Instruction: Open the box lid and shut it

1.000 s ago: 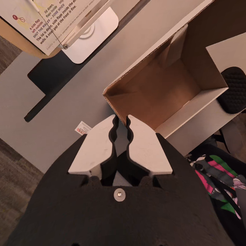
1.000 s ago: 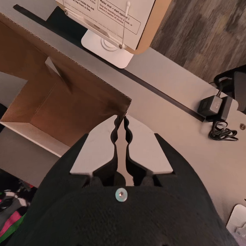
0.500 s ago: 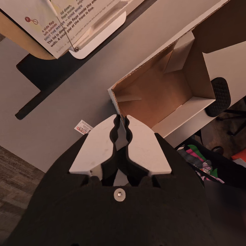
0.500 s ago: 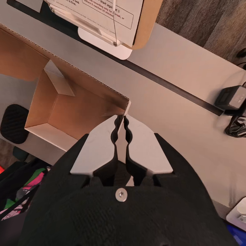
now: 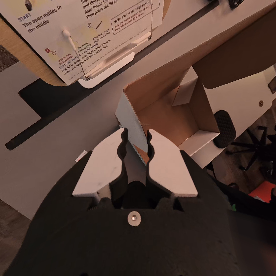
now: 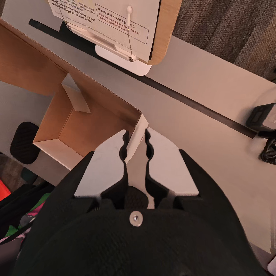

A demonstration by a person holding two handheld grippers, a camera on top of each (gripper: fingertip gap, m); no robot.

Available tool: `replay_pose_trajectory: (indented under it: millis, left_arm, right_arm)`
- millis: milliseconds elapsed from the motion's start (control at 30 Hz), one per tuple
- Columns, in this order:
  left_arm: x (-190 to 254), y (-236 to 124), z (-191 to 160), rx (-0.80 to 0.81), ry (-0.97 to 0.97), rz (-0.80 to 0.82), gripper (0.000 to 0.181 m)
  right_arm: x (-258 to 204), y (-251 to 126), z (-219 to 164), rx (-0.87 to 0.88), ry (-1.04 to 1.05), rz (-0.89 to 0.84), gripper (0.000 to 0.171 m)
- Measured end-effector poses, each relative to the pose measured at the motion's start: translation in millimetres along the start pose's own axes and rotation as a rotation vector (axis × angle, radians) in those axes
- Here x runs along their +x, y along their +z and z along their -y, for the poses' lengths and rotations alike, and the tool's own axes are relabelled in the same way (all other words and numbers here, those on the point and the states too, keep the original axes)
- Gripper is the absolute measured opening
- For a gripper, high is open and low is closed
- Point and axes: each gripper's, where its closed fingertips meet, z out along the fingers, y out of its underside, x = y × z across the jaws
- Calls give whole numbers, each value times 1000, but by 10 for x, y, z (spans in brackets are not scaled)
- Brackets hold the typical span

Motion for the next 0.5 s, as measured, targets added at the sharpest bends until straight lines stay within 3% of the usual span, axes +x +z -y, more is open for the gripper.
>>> replay_pose_trajectory:
  millis: [267,400,500]
  left_arm:
    - [13,-532,-100,218,25,19,30]
    - [79,-649,-329,350,63,-56,33]
    - [58,-587,-637,494,103,-90,34]
  right_arm:
    - [-5,-351,-126,147,-60,-77,39]
    - [-94,-602,-301,362,-109,-81,44]
    - [-168,-721,-689,589,-192,-88,51]
